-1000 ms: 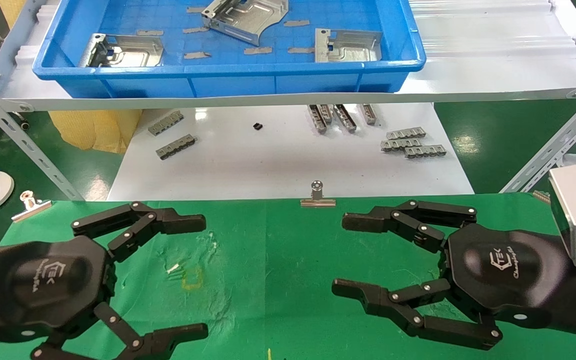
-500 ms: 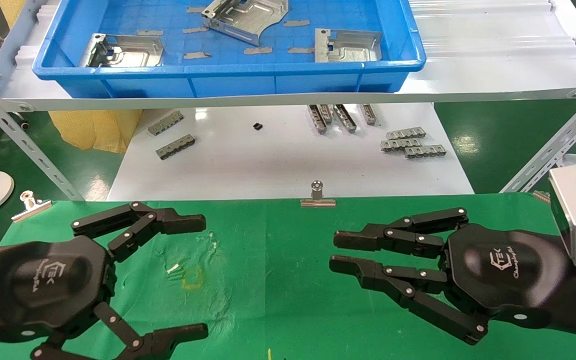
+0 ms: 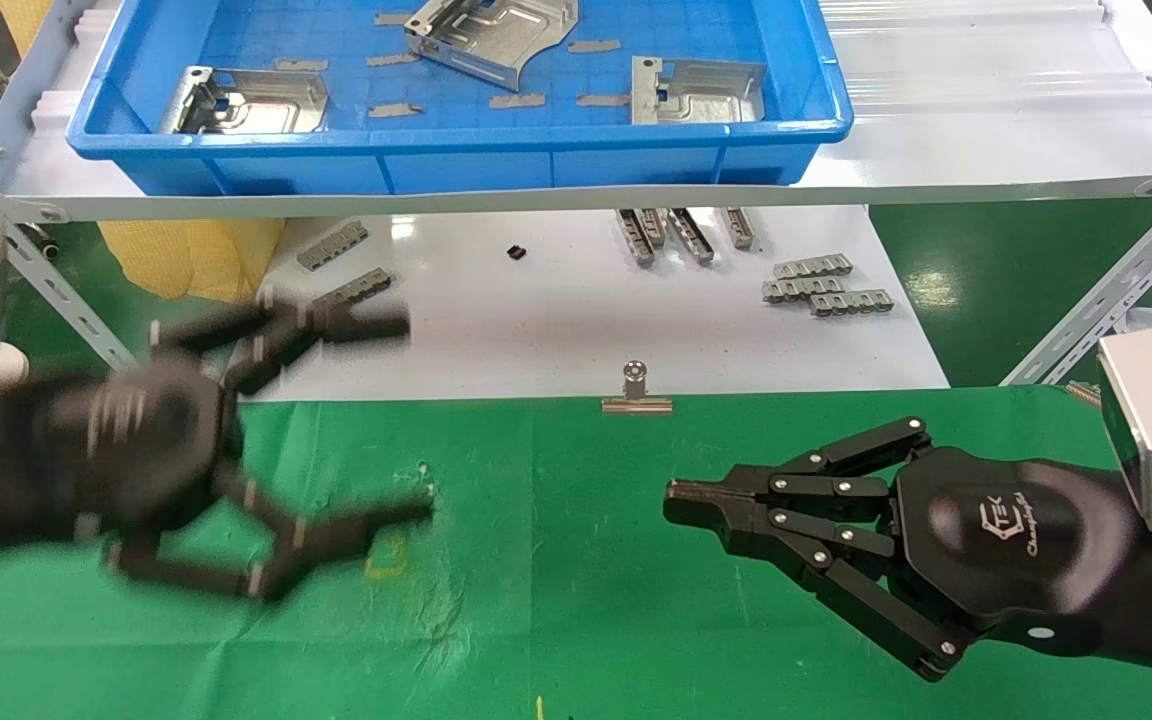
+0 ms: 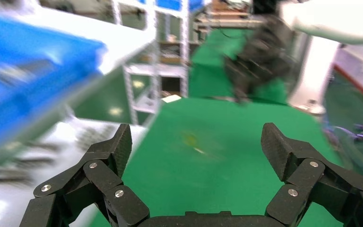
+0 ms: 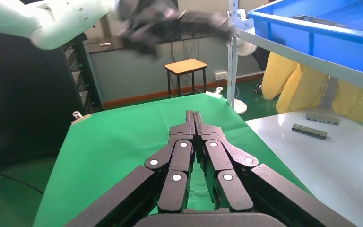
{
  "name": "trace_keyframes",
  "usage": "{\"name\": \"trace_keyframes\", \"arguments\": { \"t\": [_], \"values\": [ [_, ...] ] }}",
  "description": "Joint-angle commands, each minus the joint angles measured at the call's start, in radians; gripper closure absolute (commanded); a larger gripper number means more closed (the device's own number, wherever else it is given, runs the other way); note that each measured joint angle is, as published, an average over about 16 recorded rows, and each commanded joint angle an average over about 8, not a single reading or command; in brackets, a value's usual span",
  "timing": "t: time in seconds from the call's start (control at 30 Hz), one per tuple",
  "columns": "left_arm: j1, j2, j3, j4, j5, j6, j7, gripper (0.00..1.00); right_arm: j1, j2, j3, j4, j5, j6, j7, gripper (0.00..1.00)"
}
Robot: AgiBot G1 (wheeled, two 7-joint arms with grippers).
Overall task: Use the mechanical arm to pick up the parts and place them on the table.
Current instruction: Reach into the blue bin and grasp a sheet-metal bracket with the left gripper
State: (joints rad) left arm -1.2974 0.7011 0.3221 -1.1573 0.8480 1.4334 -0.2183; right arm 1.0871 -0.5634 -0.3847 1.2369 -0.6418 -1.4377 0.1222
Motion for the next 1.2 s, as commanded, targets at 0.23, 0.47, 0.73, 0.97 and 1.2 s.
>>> {"name": "trace_keyframes", "arguments": {
  "t": [0.23,0.47,0.73,0.97,1.2],
  "values": [
    [-0.330,0.194,0.093,0.324,0.203,-0.085,0.018,0.00,0.000,0.000,0.000,0.000,0.000,0.000,0.000,1.00],
    [-0.568,0.424,0.159,0.728,0.381,-0.352,0.111,0.00,0.000,0.000,0.000,0.000,0.000,0.000,0.000,1.00],
    [-0.687,0.610,0.195,1.000,0.466,-0.615,0.172,0.14,0.000,0.000,0.000,0.000,0.000,0.000,0.000,0.60],
    [-0.707,0.652,0.197,1.075,0.462,-0.693,0.165,0.97,0.000,0.000,0.000,0.000,0.000,0.000,0.000,0.00],
    [-0.699,0.658,0.205,1.075,0.454,-0.718,0.118,1.00,0.000,0.000,0.000,0.000,0.000,0.000,0.000,0.00]
  ]
}}
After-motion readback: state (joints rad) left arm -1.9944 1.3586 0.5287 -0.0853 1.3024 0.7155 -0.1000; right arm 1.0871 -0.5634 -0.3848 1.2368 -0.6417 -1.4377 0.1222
